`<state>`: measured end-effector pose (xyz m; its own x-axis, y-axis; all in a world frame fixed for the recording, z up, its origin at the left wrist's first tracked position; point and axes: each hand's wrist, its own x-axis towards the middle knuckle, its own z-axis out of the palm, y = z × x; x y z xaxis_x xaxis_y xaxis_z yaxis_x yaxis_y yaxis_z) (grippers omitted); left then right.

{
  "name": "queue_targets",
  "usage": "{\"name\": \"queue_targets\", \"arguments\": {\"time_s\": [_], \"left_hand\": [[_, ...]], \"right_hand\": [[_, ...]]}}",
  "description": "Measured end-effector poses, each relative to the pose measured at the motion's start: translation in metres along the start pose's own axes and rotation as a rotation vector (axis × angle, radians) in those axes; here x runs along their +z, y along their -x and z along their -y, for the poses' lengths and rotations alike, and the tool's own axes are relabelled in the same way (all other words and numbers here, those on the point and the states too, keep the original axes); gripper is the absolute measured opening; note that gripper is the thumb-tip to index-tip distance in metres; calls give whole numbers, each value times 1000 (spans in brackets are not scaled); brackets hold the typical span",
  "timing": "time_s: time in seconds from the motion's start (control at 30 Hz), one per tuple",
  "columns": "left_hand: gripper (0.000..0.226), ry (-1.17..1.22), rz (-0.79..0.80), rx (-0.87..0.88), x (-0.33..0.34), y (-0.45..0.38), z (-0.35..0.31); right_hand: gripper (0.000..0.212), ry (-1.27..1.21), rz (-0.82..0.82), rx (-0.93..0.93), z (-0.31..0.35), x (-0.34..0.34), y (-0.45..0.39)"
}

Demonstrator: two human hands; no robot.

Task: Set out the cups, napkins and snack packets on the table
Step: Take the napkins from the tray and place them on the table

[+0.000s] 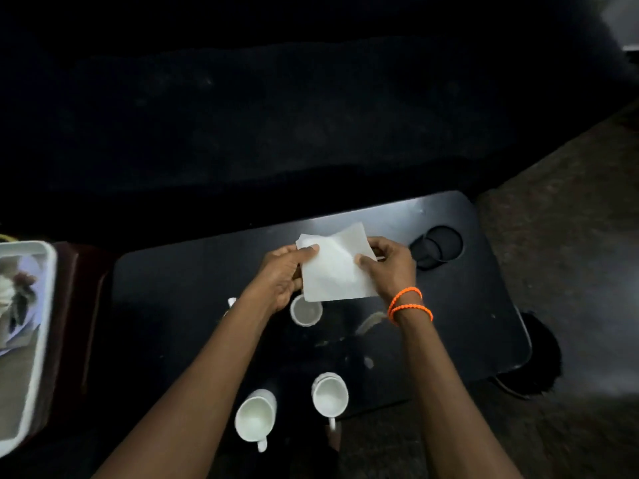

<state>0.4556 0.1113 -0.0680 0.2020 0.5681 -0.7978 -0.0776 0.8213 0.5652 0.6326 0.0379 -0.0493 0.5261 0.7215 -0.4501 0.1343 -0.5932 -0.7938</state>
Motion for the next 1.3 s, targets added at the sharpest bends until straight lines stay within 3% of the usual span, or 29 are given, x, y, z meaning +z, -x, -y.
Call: {"name": "queue_targets", "arguments": {"time_s": [0.13,0.23,0.3,0.37,0.53,0.67,0.8,0.93,1.07,1.17,1.3], "left_hand": [[23,-147,-85,51,55,-4,29],[6,-359,-200,183,92,-6,53],[20,-516,-167,204,114,-4,65],[38,-575,-116,177,132,-5,73],[44,-746,-170,368,160,-11,83],[45,-743,-142,495,182,-7,78],[45,-730,-76,633,209,-3,68],[54,-840,-20,514,228,-15,64],[49,-896,30,372,238,-31,60],[36,-780,27,308,245,-41,50],[67,-692,-17,216,247,-57,34]], "right_hand": [[24,15,-125,-40,-16,-37,2],[32,96,-81,53,-34,-66,2],[34,164,-62,121,-44,-85,3],[28,106,-192,105,-52,-102,4],[26,118,-296,200,-66,-132,0],[21,51,-516,18,-55,-156,-9],[30,175,-474,-70,-42,-166,-24],[33,504,-266,-29,-28,-162,-46],[25,729,-190,-5,-13,-153,-69],[25,776,-176,21,-6,-148,-85],[27,611,-149,37,-8,-150,-97]]}}
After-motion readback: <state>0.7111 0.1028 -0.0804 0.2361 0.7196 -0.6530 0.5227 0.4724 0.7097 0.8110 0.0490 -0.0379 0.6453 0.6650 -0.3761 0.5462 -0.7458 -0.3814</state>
